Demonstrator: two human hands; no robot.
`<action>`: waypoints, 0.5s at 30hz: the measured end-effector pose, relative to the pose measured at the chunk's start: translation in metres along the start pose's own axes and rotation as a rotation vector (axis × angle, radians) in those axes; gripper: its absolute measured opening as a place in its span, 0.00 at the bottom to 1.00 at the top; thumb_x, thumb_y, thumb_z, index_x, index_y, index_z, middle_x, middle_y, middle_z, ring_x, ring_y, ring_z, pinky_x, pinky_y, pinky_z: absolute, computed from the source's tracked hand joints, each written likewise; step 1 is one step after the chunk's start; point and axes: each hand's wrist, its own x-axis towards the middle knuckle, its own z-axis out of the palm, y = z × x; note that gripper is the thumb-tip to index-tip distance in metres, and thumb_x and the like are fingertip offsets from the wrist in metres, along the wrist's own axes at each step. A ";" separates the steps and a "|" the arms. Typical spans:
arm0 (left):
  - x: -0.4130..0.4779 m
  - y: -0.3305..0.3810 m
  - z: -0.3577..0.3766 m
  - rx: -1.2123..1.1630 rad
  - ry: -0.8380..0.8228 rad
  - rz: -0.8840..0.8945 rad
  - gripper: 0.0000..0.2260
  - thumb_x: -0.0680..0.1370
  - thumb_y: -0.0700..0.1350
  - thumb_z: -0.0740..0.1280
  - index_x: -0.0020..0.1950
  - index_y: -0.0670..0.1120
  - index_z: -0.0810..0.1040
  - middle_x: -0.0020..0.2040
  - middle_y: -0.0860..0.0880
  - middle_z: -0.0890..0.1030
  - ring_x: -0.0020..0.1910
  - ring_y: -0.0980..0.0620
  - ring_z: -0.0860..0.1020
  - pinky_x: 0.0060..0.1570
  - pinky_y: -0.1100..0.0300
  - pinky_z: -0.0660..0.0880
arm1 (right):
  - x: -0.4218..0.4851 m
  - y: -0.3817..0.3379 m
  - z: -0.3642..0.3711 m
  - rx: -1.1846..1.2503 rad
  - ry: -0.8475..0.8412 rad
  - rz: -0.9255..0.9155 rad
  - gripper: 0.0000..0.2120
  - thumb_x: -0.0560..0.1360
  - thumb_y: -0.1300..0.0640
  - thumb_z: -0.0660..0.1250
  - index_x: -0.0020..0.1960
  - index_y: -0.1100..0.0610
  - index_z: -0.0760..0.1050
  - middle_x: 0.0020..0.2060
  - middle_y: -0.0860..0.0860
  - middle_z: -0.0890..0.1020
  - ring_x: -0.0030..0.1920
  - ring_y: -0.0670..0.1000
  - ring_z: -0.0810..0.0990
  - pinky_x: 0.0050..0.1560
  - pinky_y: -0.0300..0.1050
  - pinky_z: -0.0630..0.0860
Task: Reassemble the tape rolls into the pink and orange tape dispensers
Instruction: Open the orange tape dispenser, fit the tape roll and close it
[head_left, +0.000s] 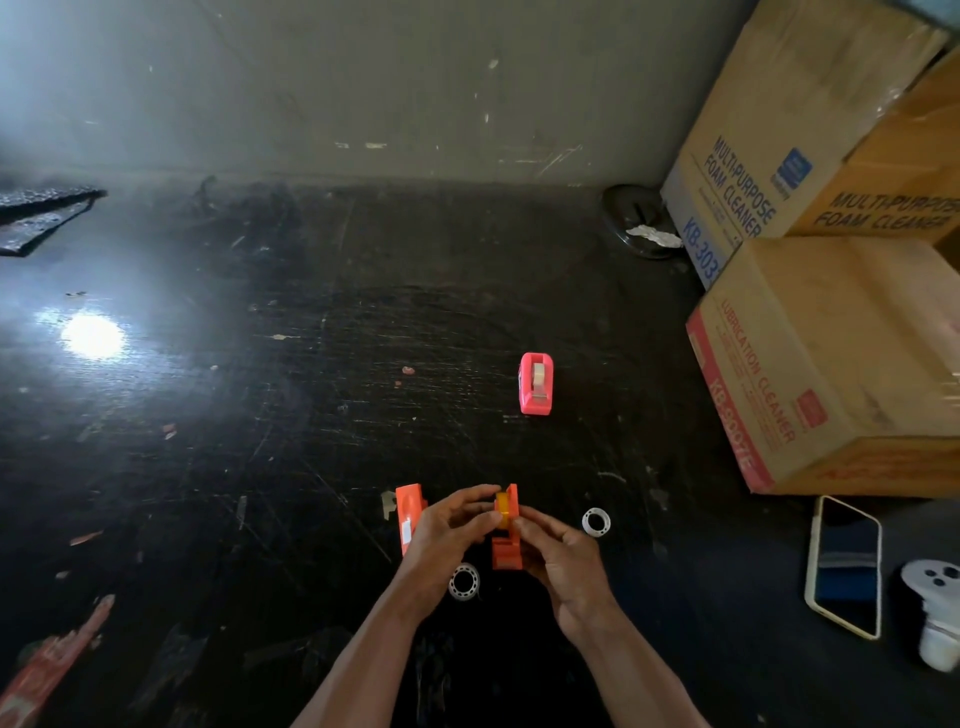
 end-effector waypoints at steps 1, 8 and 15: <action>0.000 -0.001 0.000 0.000 0.020 0.005 0.14 0.79 0.43 0.72 0.64 0.53 0.82 0.57 0.49 0.87 0.58 0.52 0.85 0.59 0.54 0.79 | 0.000 0.000 -0.001 0.001 0.005 0.002 0.09 0.78 0.61 0.72 0.56 0.54 0.86 0.49 0.55 0.90 0.53 0.55 0.89 0.63 0.57 0.82; 0.009 -0.002 -0.020 0.228 0.144 0.011 0.13 0.80 0.45 0.70 0.64 0.56 0.81 0.54 0.51 0.85 0.54 0.55 0.83 0.57 0.58 0.78 | 0.008 0.002 -0.017 0.010 0.099 0.031 0.10 0.77 0.61 0.74 0.57 0.53 0.86 0.49 0.53 0.90 0.53 0.54 0.88 0.64 0.58 0.81; 0.026 -0.015 -0.027 0.922 0.214 0.203 0.17 0.79 0.47 0.72 0.67 0.54 0.80 0.57 0.52 0.83 0.55 0.55 0.82 0.56 0.64 0.77 | 0.011 0.010 -0.023 -0.014 0.131 0.044 0.10 0.77 0.60 0.74 0.55 0.50 0.86 0.51 0.53 0.90 0.54 0.54 0.88 0.66 0.58 0.80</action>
